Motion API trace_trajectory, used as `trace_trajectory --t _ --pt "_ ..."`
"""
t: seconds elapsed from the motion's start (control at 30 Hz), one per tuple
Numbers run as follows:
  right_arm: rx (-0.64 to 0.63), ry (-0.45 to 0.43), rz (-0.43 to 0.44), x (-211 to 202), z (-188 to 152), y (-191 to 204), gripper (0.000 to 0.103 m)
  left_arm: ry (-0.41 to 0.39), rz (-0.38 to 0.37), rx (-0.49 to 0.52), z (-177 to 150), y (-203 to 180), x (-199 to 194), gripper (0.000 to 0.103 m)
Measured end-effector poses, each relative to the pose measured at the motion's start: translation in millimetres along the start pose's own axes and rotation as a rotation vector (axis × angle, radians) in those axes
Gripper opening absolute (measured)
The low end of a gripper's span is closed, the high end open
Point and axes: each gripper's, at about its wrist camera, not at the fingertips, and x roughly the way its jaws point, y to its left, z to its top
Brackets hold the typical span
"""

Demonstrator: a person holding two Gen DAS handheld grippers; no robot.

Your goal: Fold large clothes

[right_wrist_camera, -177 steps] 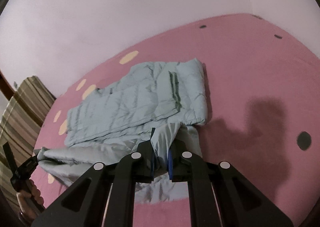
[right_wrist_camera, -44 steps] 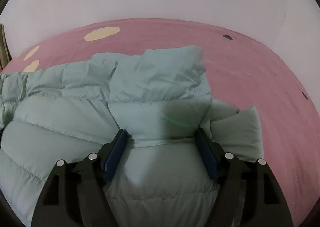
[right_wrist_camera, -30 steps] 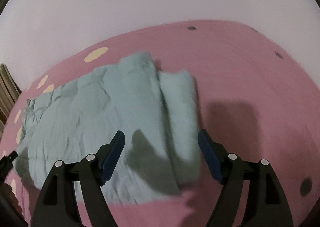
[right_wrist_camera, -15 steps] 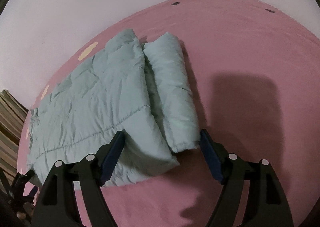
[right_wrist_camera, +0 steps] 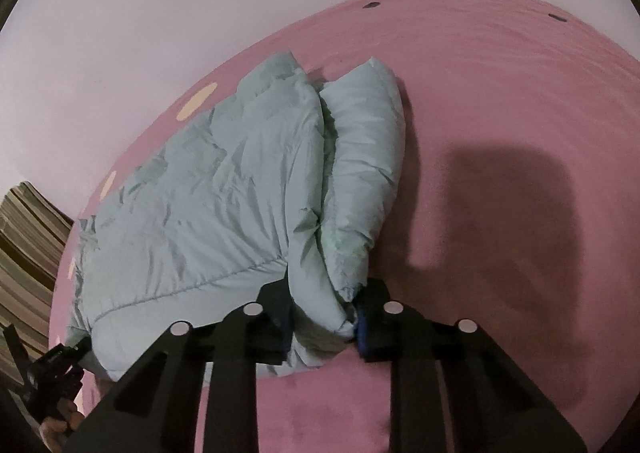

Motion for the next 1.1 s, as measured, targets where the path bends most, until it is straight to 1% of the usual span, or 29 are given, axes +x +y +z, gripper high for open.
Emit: trace_trajectory --t 0.07,0.3,0.5,0.7,0.87,1.1 --pt "0.004 -0.01 0.008 -6.2 -1.9 0.2 0.019 -0.005 0.004 0.007 -1.3 -0.9 -4.8 0.014" --pt "0.001 -0.023 0.022 -29.6 -12.2 0.9 0.018 -0.014 0.023 0.018 -9.9 3.6 -30.4 0.013" --pt "-0.009 -0.023 0.036 -58.2 -29.9 -3.1 0.017 -0.011 0.023 0.031 -30.8 19.3 -60.4 0.013" --pt "-0.021 -0.007 0.042 -86.7 -58.5 -11.2 0.017 0.005 0.019 0.025 -59.6 45.7 -94.4 0.013" --pt "-0.011 0.015 0.058 -103.9 -83.5 -20.4 0.017 -0.009 0.03 0.066 -81.8 63.1 -120.7 0.013" --pt "-0.029 0.031 0.065 -124.0 -113.1 -24.7 0.017 -0.007 0.031 0.061 -106.4 84.7 -149.8 0.013"
